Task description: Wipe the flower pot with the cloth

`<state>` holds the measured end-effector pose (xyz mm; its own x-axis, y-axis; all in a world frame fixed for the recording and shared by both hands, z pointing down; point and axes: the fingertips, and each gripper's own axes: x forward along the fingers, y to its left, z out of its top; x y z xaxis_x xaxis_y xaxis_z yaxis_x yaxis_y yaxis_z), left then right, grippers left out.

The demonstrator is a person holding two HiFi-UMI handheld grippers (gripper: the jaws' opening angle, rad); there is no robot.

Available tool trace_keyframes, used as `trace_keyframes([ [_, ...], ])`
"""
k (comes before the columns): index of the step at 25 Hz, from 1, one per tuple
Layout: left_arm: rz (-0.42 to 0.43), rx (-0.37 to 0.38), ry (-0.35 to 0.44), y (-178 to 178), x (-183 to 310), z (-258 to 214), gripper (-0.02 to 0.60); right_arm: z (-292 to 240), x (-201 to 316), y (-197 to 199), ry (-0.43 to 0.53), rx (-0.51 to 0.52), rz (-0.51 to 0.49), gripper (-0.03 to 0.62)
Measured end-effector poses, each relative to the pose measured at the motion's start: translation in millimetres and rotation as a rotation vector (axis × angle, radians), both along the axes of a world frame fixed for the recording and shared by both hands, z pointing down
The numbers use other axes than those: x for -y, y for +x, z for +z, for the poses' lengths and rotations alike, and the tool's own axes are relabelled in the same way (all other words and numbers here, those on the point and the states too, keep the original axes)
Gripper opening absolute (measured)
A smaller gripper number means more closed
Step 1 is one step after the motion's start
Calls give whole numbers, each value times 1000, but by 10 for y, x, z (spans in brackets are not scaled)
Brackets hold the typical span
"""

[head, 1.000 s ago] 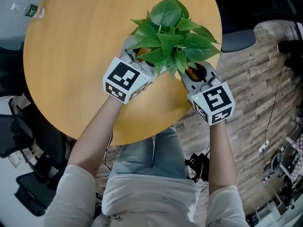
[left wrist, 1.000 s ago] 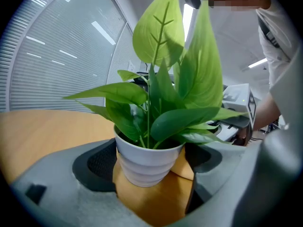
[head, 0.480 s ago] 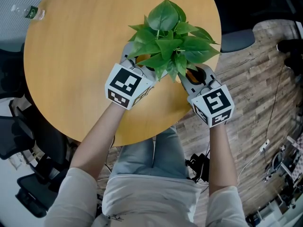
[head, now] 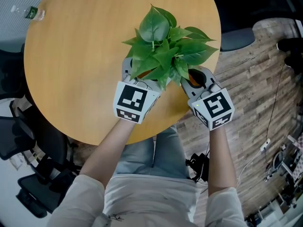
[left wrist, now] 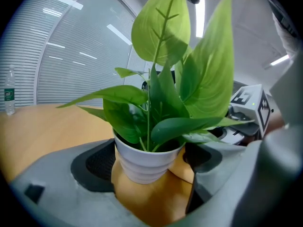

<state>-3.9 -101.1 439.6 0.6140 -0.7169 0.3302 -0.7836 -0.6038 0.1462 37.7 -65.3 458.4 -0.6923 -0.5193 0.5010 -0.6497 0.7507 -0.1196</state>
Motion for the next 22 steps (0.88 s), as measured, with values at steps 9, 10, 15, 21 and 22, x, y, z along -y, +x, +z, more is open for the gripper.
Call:
trace_keyframes([
  [9, 243, -18, 38, -185, -151, -3, 468, -63, 42, 181, 6, 12, 39, 55],
  [10, 289, -35, 46, -196, -152, -22, 468, -72, 53, 215, 8, 8, 42, 55],
  [15, 478, -109, 75, -251, -72, -109, 468, -122, 170, 335, 22, -16, 46, 55],
  [21, 622, -64, 78, -271, 43, -54, 468, -146, 362, 406, 45, -67, 30, 55],
  [22, 643, -62, 76, -262, 45, -59, 468, -142, 380, 414, 46, -74, 28, 55],
])
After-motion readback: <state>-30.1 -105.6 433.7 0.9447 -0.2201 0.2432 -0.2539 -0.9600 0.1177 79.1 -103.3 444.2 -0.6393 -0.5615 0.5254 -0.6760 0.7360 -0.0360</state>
